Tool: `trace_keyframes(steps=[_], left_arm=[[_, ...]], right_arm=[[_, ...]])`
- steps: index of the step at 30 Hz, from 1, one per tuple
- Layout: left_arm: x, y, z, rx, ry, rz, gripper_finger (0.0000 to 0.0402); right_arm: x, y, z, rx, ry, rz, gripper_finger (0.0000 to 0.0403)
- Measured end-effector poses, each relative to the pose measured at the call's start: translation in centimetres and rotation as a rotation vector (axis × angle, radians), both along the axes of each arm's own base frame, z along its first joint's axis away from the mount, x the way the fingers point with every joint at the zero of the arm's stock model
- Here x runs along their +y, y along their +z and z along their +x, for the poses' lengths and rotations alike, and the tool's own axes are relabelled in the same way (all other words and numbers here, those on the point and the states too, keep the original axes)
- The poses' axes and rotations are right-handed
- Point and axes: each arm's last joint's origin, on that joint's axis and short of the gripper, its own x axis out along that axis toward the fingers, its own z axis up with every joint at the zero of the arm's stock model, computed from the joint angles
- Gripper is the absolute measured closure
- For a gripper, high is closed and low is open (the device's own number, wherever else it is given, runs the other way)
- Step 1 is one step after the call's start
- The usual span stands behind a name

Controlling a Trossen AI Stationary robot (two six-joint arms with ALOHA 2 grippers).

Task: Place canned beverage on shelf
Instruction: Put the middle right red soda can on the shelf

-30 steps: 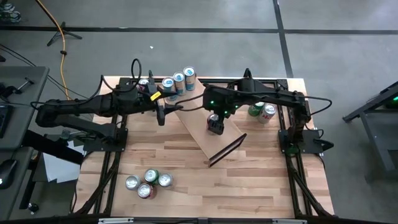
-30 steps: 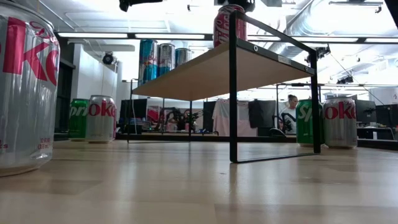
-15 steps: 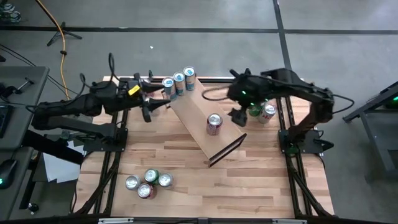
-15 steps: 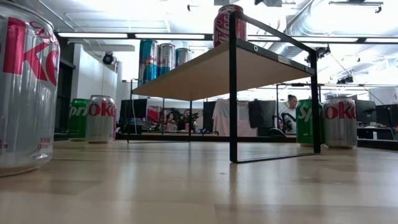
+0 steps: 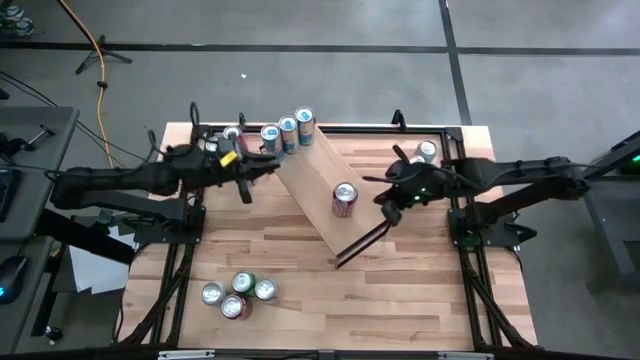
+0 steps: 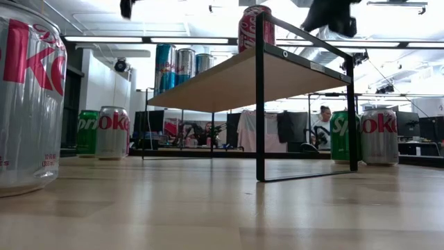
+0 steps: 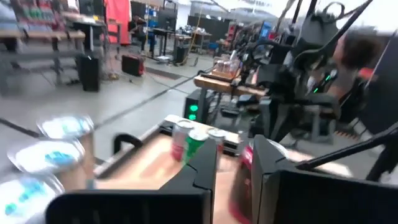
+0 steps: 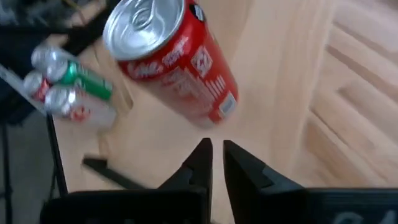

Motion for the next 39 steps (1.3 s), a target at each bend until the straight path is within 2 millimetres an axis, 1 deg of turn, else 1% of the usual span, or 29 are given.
trace_keyframes(steps=[4, 7, 9, 13, 18, 21, 26, 30, 32, 35, 39], left_arm=[[-0.1, -3.2, 0.4, -0.082, -0.02, -0.128, 0.0399], [-0.3, -4.1, 0.4, -0.113, -0.01, -0.167, 0.0401], [-0.4, -4.2, 0.4, -0.111, -0.005, -0.17, 0.0401], [-0.4, -4.2, 0.4, -0.109, -0.004, -0.17, 0.0401], [-0.4, -4.2, 0.4, -0.107, -0.003, -0.17, 0.0401], [-0.4, -4.2, 0.4, -0.106, -0.003, -0.165, 0.0401], [-0.4, -4.2, 0.4, -0.105, -0.002, -0.164, 0.0401], [-0.4, -4.2, 0.4, -0.104, -0.002, -0.164, 0.0401], [-0.4, -4.2, 0.3, -0.106, -0.002, -0.163, 0.0401], [-0.4, -3.9, -0.1, -0.116, -0.002, -0.131, 0.0401], [-0.4, -2.8, -1.5, -0.172, 0.02, -0.088, 0.0401]], right_arm=[[0.0, -2.3, 1.8, -0.049, -0.046, 0.009, 0.0399], [-0.1, -3.4, 2.7, -0.01, -0.104, -0.024, 0.0397], [-0.3, -4.0, 3.3, 0.004, -0.144, -0.033, 0.0401], [-0.2, -4.6, 4.4, -0.012, -0.156, -0.022, 0.0402], [0.0, -5.2, 4.9, 0.008, -0.137, 0.022, 0.0402], [0.3, -5.1, 5.0, -0.004, -0.128, 0.034, 0.0403], [0.5, -4.6, 5.5, -0.076, -0.107, 0.084, 0.0403], [0.6, -4.5, 5.6, -0.091, -0.1, 0.094, 0.0403], [0.6, -4.5, 5.6, -0.087, -0.072, 0.111, 0.0403], [1.0, -4.5, 5.6, -0.075, 0.04, 0.144, 0.0403], [1.3, -4.4, 5.8, -0.089, 0.167, 0.142, 0.0403]])
